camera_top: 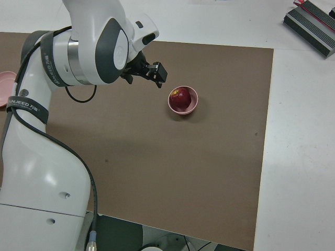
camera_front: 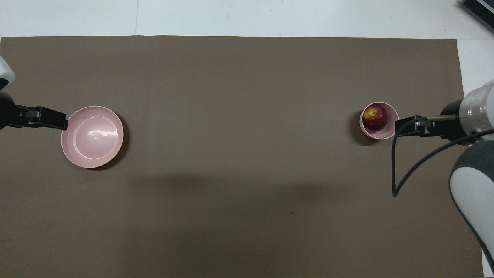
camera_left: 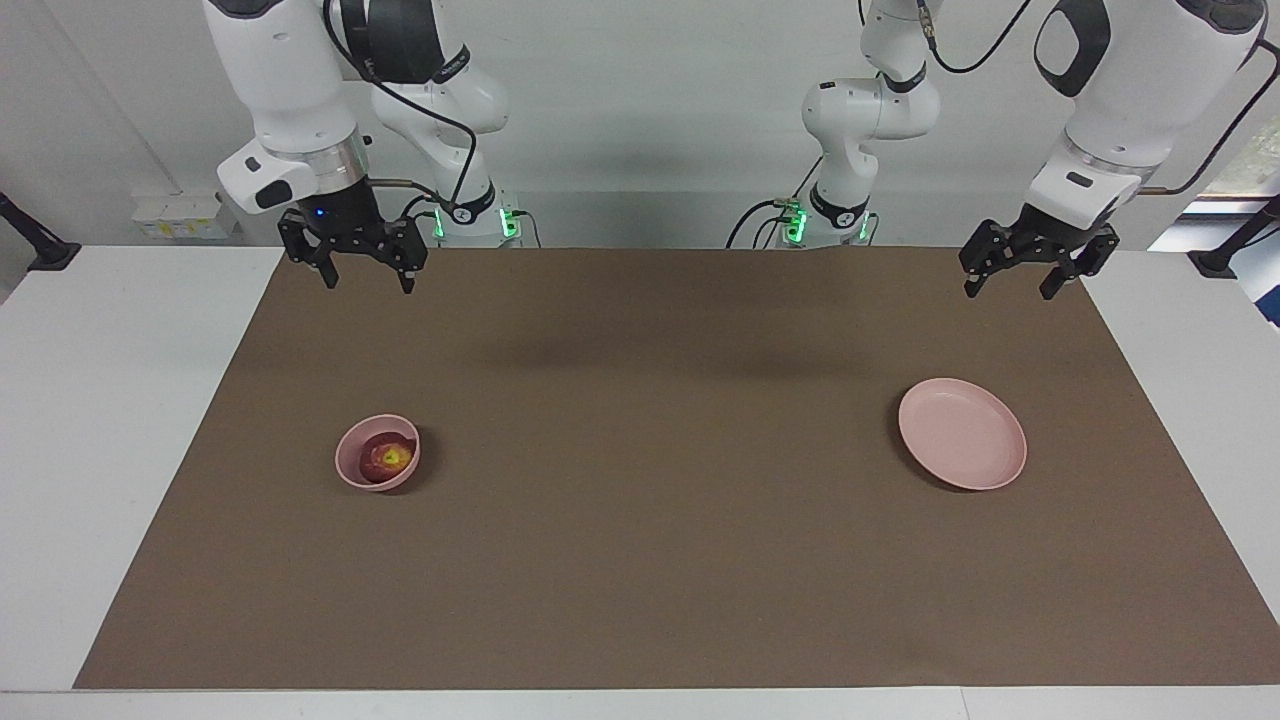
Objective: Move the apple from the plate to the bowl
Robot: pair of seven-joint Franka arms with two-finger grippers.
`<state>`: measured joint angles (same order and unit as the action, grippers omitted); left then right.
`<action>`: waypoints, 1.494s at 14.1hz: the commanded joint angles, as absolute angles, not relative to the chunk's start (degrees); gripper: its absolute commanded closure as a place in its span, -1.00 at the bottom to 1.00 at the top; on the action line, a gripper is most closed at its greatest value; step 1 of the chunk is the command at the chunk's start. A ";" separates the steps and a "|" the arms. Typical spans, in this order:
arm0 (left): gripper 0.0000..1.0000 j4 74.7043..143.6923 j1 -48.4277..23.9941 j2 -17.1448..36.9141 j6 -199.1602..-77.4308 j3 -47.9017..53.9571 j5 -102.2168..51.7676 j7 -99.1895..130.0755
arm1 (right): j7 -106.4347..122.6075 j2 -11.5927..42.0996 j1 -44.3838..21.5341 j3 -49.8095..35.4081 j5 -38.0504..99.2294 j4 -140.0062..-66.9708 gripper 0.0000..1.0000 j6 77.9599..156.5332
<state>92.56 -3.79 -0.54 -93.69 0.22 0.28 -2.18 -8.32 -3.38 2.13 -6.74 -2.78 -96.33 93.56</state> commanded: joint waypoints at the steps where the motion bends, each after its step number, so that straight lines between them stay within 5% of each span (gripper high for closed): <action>1: -1.00 93.69 -3.25 -1.76 -93.34 0.53 -0.44 -2.02 | -5.20 -1.67 3.60 -6.42 -2.64 -92.82 -1.00 89.74; 21: -1.00 93.69 -3.25 -1.76 -93.34 0.53 -0.44 -2.02 | -3.16 -1.93 3.43 -0.35 -0.26 -93.16 -1.00 88.86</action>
